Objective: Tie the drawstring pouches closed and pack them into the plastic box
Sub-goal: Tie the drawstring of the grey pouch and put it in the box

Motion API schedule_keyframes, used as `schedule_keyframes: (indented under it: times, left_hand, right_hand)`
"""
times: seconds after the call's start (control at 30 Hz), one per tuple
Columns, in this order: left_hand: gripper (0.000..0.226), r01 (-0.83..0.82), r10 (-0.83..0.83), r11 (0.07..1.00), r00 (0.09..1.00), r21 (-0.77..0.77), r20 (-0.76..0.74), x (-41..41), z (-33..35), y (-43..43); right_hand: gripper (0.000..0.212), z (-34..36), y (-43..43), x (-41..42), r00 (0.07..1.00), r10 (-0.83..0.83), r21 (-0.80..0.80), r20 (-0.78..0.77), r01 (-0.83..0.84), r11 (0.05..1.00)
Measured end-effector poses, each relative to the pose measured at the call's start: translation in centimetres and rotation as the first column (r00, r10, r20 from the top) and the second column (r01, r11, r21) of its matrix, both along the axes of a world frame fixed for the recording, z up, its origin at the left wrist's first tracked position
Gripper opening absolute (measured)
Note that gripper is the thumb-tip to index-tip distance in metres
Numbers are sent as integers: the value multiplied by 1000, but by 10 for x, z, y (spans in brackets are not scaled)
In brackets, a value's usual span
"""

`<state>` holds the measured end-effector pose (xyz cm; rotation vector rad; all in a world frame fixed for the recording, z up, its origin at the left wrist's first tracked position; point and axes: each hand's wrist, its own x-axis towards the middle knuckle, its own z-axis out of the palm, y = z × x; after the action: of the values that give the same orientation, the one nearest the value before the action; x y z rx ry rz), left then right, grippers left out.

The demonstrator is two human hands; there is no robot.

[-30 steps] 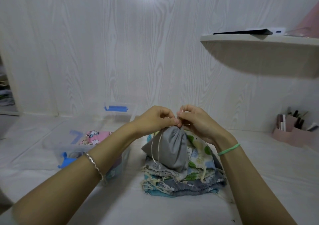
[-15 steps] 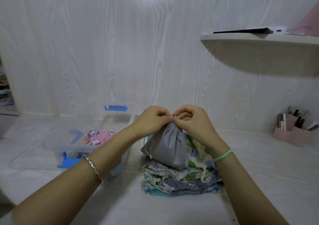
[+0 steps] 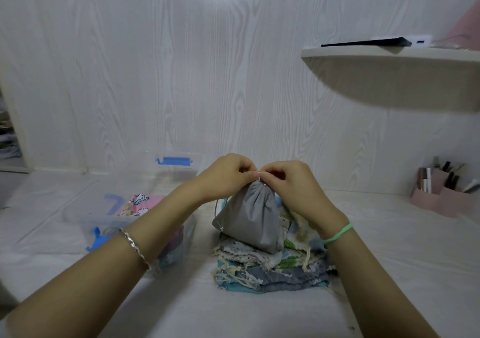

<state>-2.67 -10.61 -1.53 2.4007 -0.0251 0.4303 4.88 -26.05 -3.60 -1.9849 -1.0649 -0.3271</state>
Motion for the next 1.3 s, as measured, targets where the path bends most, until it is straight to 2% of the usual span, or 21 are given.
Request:
schedule_keyframes:
  times: [0.07,0.13,0.27,0.4,0.5,0.57,0.63,0.73,0.83,0.97,1.1,1.2,1.3]
  left_hand:
    - [18,-30,24,993,998,114,57,-2,1,-1]
    - [15,-47,24,980,993,194,116,-2,2,-2]
    - [16,-58,15,975,980,213,196,-1,2,-3]
    - [16,-10,0,999,980,48,201,1,-1,-4]
    - [17,-5,11,999,982,-37,188,1,-4,-6]
    - [17,-12,21,999,984,-48,178,1,-5,-7]
    - [17,-19,29,998,986,-61,164,1,-6,-8]
    - [18,-43,55,996,987,-83,151,3,-7,-10]
    - [21,-71,87,991,985,-112,146,5,-9,-9]
    - [20,-60,82,986,986,-154,143,6,-7,-8]
    - [20,-53,80,980,988,-191,133,4,-4,-6]
    - [20,-31,65,952,993,-305,102,2,-2,-5]
    - [21,-45,52,888,999,-457,4,1,-1,-7]
  right_hand:
    - [14,-1,0,2,976,64,79,-207,-49,996]
    - [13,0,-1,5,908,135,177,-397,-69,982]
    - [22,-5,-4,14,695,290,284,-658,-128,950]
    - [49,-11,-5,18,483,497,477,-721,-175,861]
    - [41,-14,-5,17,428,578,554,-695,-195,810]
    - [28,-16,-5,17,464,585,561,-665,-207,802]
    - [14,-15,-3,14,585,525,524,-619,-191,830]
    - [9,-13,1,9,824,321,444,-466,-96,891]
    - [12,-12,3,3,946,157,413,-285,-27,910]
    - [15,-13,8,-2,989,27,393,-148,34,919]
    - [18,-15,10,-3,991,-32,418,-130,84,905]
    - [13,-15,9,-3,995,-97,374,27,80,924]
    - [17,-14,9,-5,983,-146,408,107,90,908]
